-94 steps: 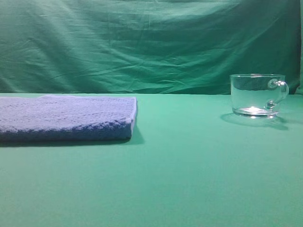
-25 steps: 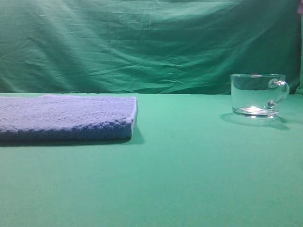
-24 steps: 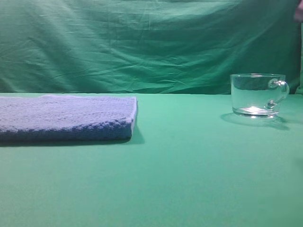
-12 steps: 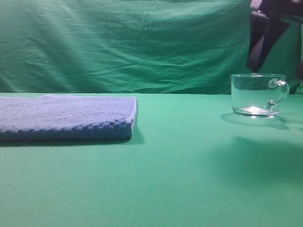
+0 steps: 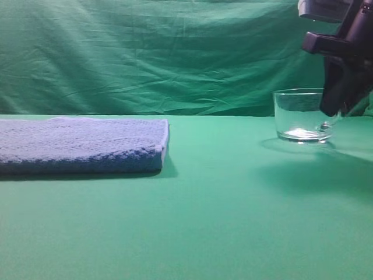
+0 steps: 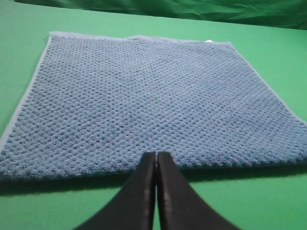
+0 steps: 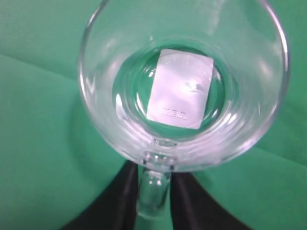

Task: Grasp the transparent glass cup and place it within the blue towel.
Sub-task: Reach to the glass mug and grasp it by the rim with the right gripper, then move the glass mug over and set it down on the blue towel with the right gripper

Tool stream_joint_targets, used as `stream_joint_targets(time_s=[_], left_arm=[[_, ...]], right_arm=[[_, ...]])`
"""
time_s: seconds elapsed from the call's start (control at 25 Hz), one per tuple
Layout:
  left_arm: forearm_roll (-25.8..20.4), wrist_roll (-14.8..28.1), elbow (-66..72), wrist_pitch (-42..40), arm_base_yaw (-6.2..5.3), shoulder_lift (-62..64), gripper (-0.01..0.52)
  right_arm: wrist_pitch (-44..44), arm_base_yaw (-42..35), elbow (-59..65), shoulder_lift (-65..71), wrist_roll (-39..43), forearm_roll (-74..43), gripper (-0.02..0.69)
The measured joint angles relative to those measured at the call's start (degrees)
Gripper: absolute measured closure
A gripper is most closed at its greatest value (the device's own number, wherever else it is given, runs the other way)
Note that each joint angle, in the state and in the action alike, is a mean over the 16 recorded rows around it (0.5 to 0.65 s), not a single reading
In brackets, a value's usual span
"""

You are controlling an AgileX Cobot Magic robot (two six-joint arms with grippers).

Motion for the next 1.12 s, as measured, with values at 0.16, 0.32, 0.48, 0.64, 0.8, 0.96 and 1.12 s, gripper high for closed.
stream_joint_targets(time_s=[0.16, 0.32, 0.48, 0.64, 0.8, 0.96, 1.12], left_arm=[[0.00, 0.00, 0.00, 0.00, 0.00, 0.00, 0.514], [0.00, 0.00, 0.00, 0.00, 0.00, 0.00, 0.514], [0.00, 0.00, 0.00, 0.00, 0.00, 0.00, 0.514], [0.00, 0.00, 0.00, 0.00, 0.00, 0.00, 0.514], [0.00, 0.00, 0.00, 0.00, 0.00, 0.00, 0.514], [0.00, 0.00, 0.00, 0.00, 0.00, 0.00, 0.514], [0.00, 0.00, 0.00, 0.00, 0.00, 0.00, 0.514]], right_arm=[[1.38, 4.08, -5.87, -0.36, 0.04, -0.05, 0.559], [2.05, 9.76, -13.31, 0.70, -0.11, 0.03, 0.559], [1.66, 16.06, -21.01, 4.23, -1.54, 0.15, 0.559], [0.54, 21.76, -27.48, 9.93, -4.47, 0.26, 0.559], [-1.38, 25.92, -32.16, 16.76, -7.86, 0.34, 0.559], [-3.84, 28.51, -34.90, 23.10, -11.12, 0.33, 0.559], [-6.39, 29.95, -36.04, 27.51, -13.12, 0.34, 0.547]])
